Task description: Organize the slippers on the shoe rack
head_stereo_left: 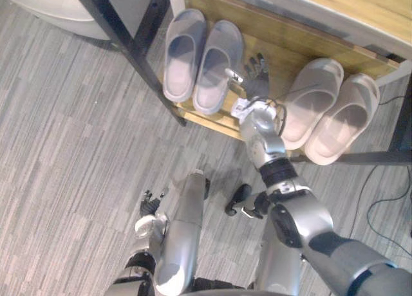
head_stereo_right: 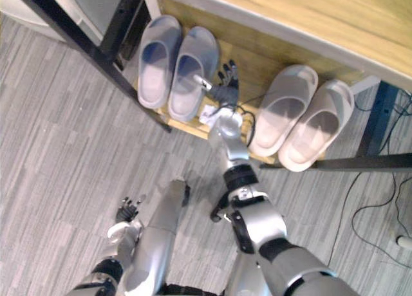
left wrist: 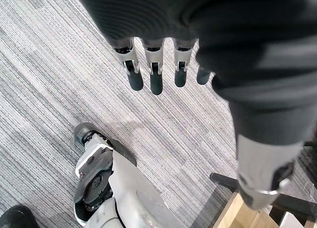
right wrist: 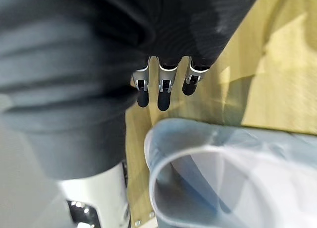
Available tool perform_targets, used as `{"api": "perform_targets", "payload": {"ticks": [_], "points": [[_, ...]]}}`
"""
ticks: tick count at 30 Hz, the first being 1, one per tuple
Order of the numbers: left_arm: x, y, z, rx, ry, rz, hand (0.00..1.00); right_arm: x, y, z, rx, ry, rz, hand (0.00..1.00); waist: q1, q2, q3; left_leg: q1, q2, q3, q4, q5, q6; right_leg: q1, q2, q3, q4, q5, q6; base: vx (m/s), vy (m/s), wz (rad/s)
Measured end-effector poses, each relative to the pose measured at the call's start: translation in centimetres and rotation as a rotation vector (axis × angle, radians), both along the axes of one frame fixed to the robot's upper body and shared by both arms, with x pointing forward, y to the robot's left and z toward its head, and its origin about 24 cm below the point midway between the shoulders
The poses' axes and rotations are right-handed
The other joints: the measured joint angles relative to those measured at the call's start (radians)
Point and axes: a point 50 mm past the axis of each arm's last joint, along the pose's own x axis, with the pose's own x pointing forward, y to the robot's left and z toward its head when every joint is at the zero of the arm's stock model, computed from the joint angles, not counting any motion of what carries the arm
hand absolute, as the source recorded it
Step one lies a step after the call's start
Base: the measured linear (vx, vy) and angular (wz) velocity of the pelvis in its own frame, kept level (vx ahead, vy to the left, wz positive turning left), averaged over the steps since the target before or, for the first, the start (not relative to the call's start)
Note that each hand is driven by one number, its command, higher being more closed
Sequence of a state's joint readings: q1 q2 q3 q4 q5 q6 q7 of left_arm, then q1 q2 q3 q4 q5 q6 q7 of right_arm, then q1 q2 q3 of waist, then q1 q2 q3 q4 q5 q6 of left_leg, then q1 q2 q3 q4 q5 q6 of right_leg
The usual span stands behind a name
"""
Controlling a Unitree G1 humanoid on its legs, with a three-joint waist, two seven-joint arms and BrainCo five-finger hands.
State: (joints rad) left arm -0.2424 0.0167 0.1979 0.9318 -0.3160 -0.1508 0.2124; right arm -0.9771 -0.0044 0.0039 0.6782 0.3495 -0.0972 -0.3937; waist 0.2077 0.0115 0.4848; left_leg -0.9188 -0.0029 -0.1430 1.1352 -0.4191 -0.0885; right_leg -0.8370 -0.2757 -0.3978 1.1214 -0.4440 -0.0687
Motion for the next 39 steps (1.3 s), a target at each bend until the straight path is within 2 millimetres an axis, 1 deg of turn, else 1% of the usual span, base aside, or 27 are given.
{"api": "perform_targets", "payload": {"ticks": [4,7,8,10,11,12,13,15,16,17,18,19,20,21,22,23,24,25,26,27,30,31,33,34,36,37,39], "points": [[0.0,0.0,0.0,0.001,-0.002,0.003,0.0,-0.1,0.1,-0.5,-0.032,0.008,-0.008,0.0,0.0,0.001,-0.001,0.001,0.009,0.001,0.0,0.0,0.0,0.003,0.01,0.0,-0.008,0.001,0.001,0.03,-0.008,-0.04],[0.0,0.1,0.1,-0.001,-0.008,0.011,0.0,-1.0,0.0,-1.1,-0.052,-0.012,-0.015,0.0,-0.003,0.001,-0.001,0.018,0.01,0.004,-0.003,-0.001,0.001,0.021,0.012,0.0,-0.012,0.001,0.001,0.0,0.0,0.0],[-0.1,0.2,0.0,-0.004,-0.004,0.02,0.0,-1.5,0.1,-1.5,-0.056,-0.021,-0.01,0.0,-0.006,0.001,-0.001,0.035,0.012,0.005,-0.009,-0.001,0.001,0.036,0.014,-0.001,-0.02,0.001,0.001,0.03,-0.01,-0.03],[-0.6,0.5,-0.3,-0.003,0.006,0.032,0.0,-2.9,0.6,-3.1,-0.093,-0.02,-0.002,0.0,-0.016,-0.002,-0.002,0.09,0.021,0.016,-0.04,0.0,0.001,0.085,0.024,0.004,-0.051,0.011,0.005,0.03,-0.013,-0.1],[-0.8,0.5,-0.4,-0.002,0.008,0.034,0.0,-3.1,0.7,-3.4,-0.104,-0.019,-0.001,0.0,-0.017,-0.002,-0.002,0.101,0.024,0.019,-0.046,0.0,0.001,0.093,0.026,0.006,-0.057,0.014,0.003,0.04,-0.008,-0.26],[-1.4,0.9,-0.6,0.006,0.014,0.041,0.0,-4.5,1.3,-5.5,-0.154,0.004,0.02,0.0,-0.03,-0.005,-0.006,0.161,0.041,0.033,-0.091,0.004,0.006,0.146,0.045,0.011,-0.11,0.036,-0.002,0.04,-0.004,-0.25],[-1.5,1.0,-0.6,0.008,0.016,0.043,0.0,-4.9,1.3,-6.2,-0.168,0.018,0.022,0.0,-0.033,-0.007,-0.009,0.178,0.046,0.041,-0.108,0.008,0.008,0.16,0.049,0.012,-0.127,0.042,-0.002,0.06,-0.001,-0.26],[-2.3,1.0,-1.0,0.016,0.032,0.029,0.0,-6.8,1.0,-9.8,-0.245,0.101,0.026,0.0,-0.055,-0.012,-0.027,0.262,0.053,0.062,-0.203,0.036,0.012,0.233,0.059,0.014,-0.214,0.074,0.005,0.09,-0.004,-0.1],[-2.5,0.9,-1.2,0.019,0.039,0.022,0.0,-7.3,0.9,-10.7,-0.262,0.123,0.032,0.0,-0.059,-0.014,-0.031,0.284,0.058,0.072,-0.226,0.043,0.01,0.252,0.065,0.014,-0.238,0.083,0.006,0.1,-0.002,-0.13],[-2.9,0.7,-1.4,0.03,0.053,-0.001,0.0,-8.3,0.8,-12.5,-0.299,0.174,0.044,0.0,-0.07,-0.019,-0.035,0.336,0.064,0.08,-0.282,0.06,0.011,0.299,0.078,0.017,-0.293,0.104,0.011,0.07,0.009,-0.14],[-3.0,0.7,-1.5,0.044,0.059,-0.028,0.0,-8.9,0.7,-13.5,-0.322,0.201,0.053,0.0,-0.079,-0.023,-0.038,0.368,0.066,0.083,-0.316,0.071,0.01,0.329,0.086,0.017,-0.329,0.117,0.015,0.1,0.018,-0.16],[-3.3,0.9,-1.6,0.076,0.069,-0.084,0.0,-9.9,0.7,-15.1,-0.366,0.242,0.076,0.0,-0.094,-0.039,-0.053,0.414,0.068,0.098,-0.378,0.093,0.012,0.367,0.097,0.02,-0.388,0.141,0.016,0.08,0.02,-0.12],[-3.5,1.0,-1.7,0.098,0.083,-0.112,0.0,-10.4,0.7,-15.8,-0.385,0.261,0.087,0.0,-0.098,-0.045,-0.061,0.435,0.07,0.103,-0.407,0.102,0.011,0.384,0.105,0.021,-0.418,0.154,0.019,0.13,0.034,-0.2],[-3.9,1.1,-2.0,0.127,0.105,-0.157,0.0,-11.2,0.4,-17.0,-0.427,0.293,0.106,0.0,-0.106,-0.054,-0.075,0.477,0.077,0.108,-0.459,0.121,0.012,0.422,0.122,0.025,-0.479,0.186,0.013,0.14,0.037,-0.2],[-4.3,1.2,-2.3,0.138,0.125,-0.191,0.0,-12.2,-0.1,-18.2,-0.478,0.33,0.124,0.0,-0.114,-0.063,-0.097,0.511,0.08,0.116,-0.513,0.14,0.014,0.453,0.135,0.028,-0.536,0.208,0.017,0.14,0.04,-0.19],[-4.5,1.2,-2.5,0.143,0.136,-0.204,0.0,-12.7,-0.5,-18.9,-0.488,0.353,0.129,0.0,-0.118,-0.069,-0.11,0.527,0.08,0.121,-0.543,0.149,0.015,0.465,0.139,0.029,-0.564,0.22,0.018,0.1,0.032,-0.15],[-4.9,1.2,-2.8,0.162,0.157,-0.234,0.0,-13.5,-1.0,-20.0,-0.52,0.394,0.142,0.0,-0.124,-0.078,-0.124,0.568,0.08,0.131,-0.597,0.169,0.016,0.5,0.149,0.035,-0.618,0.243,0.022,0.12,0.045,-0.13],[-5.4,1.2,-3.0,0.164,0.173,-0.254,0.0,-14.3,-1.5,-21.1,-0.557,0.431,0.155,0.0,-0.133,-0.08,-0.138,0.605,0.079,0.137,-0.639,0.182,0.015,0.535,0.155,0.036,-0.663,0.26,0.028,0.12,0.047,-0.11],[-5.8,1.2,-3.2,0.169,0.187,-0.267,0.0,-14.7,-1.8,-21.7,-0.578,0.455,0.161,0.0,-0.141,-0.081,-0.148,0.62,0.078,0.14,-0.659,0.187,0.016,0.548,0.157,0.037,-0.681,0.266,0.032,0.15,0.055,-0.1],[-6.5,1.2,-3.7,0.166,0.218,-0.276,0.0,-15.5,-2.1,-23.1,-0.613,0.511,0.18,0.0,-0.151,-0.082,-0.176,0.648,0.076,0.152,-0.696,0.197,0.019,0.568,0.16,0.044,-0.712,0.277,0.038,0.11,0.036,-0.16],[-8.1,1.0,-4.5,0.169,0.273,-0.32,0.0,-17.8,-3.3,-26.4,-0.695,0.661,0.227,0.0,-0.154,-0.069,-0.223,0.728,0.076,0.184,-0.788,0.221,0.024,0.631,0.181,0.072,-0.812,0.318,0.05,0.13,0.041,-0.27],[-8.3,1.0,-4.6,0.171,0.28,-0.327,0.0,-18.3,-3.5,-26.9,-0.708,0.684,0.235,0.0,-0.154,-0.068,-0.231,0.74,0.076,0.189,-0.803,0.226,0.024,0.64,0.184,0.076,-0.828,0.325,0.051,0.12,0.046,-0.21],[-9.1,0.7,-5.0,0.179,0.309,-0.364,0.0,-20.5,-4.5,-29.3,-0.724,0.821,0.249,0.0,-0.159,-0.055,-0.267,0.794,0.073,0.202,-0.884,0.253,0.026,0.692,0.197,0.08,-0.918,0.362,0.059,0.12,0.039,-0.11],[-9.2,0.6,-5.0,0.18,0.313,-0.369,0.0,-20.8,-4.8,-29.7,-0.725,0.845,0.253,0.0,-0.159,-0.052,-0.271,0.805,0.072,0.203,-0.899,0.259,0.025,0.702,0.199,0.081,-0.932,0.369,0.062,0.11,0.018,-0.06],[-9.6,0.1,-5.3,0.175,0.333,-0.387,0.0,-22.4,-5.8,-31.3,-0.722,0.95,0.252,0.0,-0.16,-0.043,-0.293,0.858,0.067,0.212,-0.967,0.283,0.028,0.756,0.209,0.085,-1.009,0.404,0.067,0.1,0.019,-0.07],[-9.7,0.1,-5.4,0.176,0.337,-0.392,0.0,-22.6,-5.9,-31.5,-0.724,0.962,0.253,0.0,-0.161,-0.041,-0.296,0.865,0.066,0.213,-0.975,0.285,0.028,0.765,0.211,0.086,-1.019,0.408,0.067,0.08,0.032,-0.06],[-9.9,-0.3,-5.5,0.19,0.347,-0.428,0.0,-23.7,-6.9,-32.4,-0.715,1.037,0.241,0.0,-0.164,-0.034,-0.312,0.899,0.061,0.214,-1.006,0.294,0.03,0.809,0.218,0.087,-1.078,0.434,0.073,0.05,0.031,-0.01]]}}
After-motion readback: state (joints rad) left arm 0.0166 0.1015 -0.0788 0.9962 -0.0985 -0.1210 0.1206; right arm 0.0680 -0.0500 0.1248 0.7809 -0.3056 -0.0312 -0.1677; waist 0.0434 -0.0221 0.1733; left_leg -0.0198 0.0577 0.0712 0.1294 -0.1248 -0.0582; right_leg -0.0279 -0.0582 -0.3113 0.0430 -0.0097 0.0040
